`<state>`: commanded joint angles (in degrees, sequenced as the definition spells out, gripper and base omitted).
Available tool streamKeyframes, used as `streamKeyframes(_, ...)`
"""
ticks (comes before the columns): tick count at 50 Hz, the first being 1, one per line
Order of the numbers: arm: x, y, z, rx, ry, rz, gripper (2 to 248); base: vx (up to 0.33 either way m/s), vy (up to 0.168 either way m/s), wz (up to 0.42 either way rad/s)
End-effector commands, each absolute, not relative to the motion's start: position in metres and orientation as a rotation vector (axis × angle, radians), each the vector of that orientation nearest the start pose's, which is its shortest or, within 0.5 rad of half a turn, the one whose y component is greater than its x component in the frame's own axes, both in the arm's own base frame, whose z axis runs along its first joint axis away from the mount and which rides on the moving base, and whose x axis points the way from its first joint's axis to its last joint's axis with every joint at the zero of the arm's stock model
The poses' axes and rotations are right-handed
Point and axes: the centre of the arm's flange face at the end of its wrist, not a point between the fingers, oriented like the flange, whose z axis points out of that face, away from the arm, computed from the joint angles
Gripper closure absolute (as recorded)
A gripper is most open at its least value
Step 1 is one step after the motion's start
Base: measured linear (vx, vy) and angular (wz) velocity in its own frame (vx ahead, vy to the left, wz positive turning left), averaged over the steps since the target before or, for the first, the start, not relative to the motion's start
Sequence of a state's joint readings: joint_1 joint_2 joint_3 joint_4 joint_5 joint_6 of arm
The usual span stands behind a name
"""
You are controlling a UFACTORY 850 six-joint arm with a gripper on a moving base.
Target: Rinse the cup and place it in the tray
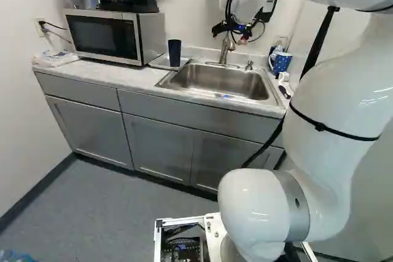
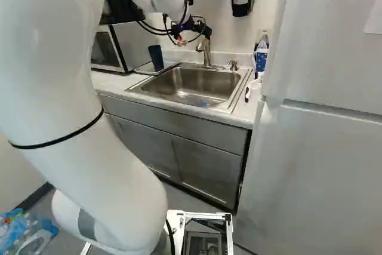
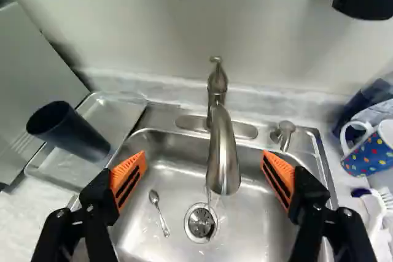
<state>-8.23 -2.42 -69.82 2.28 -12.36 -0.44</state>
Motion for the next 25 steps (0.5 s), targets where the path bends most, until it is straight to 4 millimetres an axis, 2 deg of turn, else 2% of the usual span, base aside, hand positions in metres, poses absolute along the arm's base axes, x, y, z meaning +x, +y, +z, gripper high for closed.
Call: streamKeyframes(25, 0.473, -0.072, 0.659, -2.965, 0.26, -1.084, 3, 0.0, 0.0, 0.0)
